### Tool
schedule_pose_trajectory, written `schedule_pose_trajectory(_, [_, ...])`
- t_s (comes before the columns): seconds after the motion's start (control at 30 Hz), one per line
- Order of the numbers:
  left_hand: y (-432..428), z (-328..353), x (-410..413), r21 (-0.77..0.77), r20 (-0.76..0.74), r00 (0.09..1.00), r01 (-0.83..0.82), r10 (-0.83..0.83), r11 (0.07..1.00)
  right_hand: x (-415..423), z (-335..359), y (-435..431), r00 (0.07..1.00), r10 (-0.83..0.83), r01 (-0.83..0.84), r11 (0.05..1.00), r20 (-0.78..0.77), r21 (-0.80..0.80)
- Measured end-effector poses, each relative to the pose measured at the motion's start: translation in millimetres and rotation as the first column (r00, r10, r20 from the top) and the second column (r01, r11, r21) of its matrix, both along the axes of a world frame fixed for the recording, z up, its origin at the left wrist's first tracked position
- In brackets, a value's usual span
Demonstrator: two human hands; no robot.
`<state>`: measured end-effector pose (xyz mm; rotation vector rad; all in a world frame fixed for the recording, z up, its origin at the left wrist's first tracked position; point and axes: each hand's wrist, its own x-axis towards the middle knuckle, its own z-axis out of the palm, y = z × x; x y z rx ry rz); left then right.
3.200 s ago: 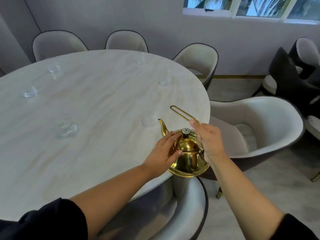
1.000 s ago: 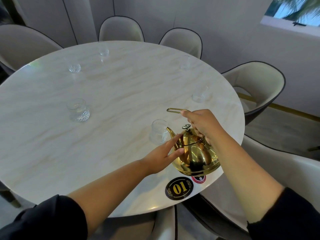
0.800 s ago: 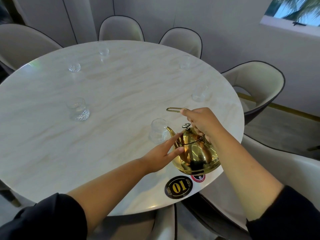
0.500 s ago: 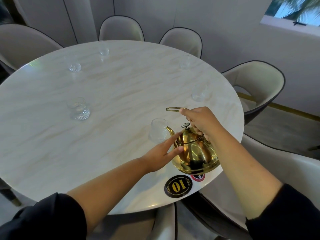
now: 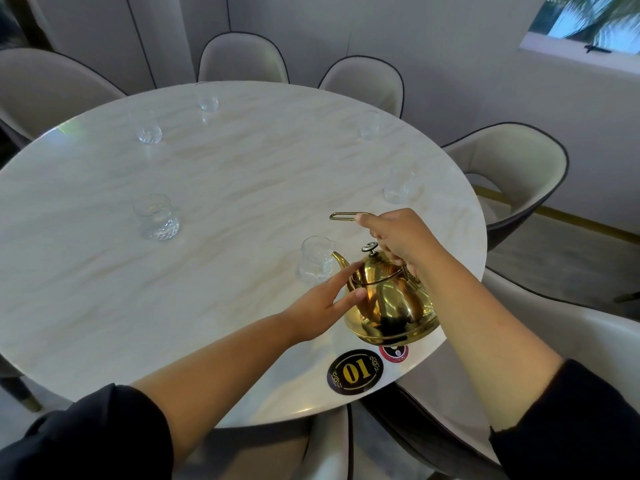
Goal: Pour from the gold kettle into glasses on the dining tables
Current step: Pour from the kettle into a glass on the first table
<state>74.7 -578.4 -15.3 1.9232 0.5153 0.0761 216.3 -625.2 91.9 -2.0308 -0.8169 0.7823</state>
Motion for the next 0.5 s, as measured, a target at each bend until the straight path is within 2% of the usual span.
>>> schedule_pose_trajectory(0.5, [-1.0,-2.2,-0.9,-0.008,0.017,1.0,-0.016,0.016,1.0,-1.3,1.8,2.7,1.0,0.019,-0.018,0.999,0.021,-0.028])
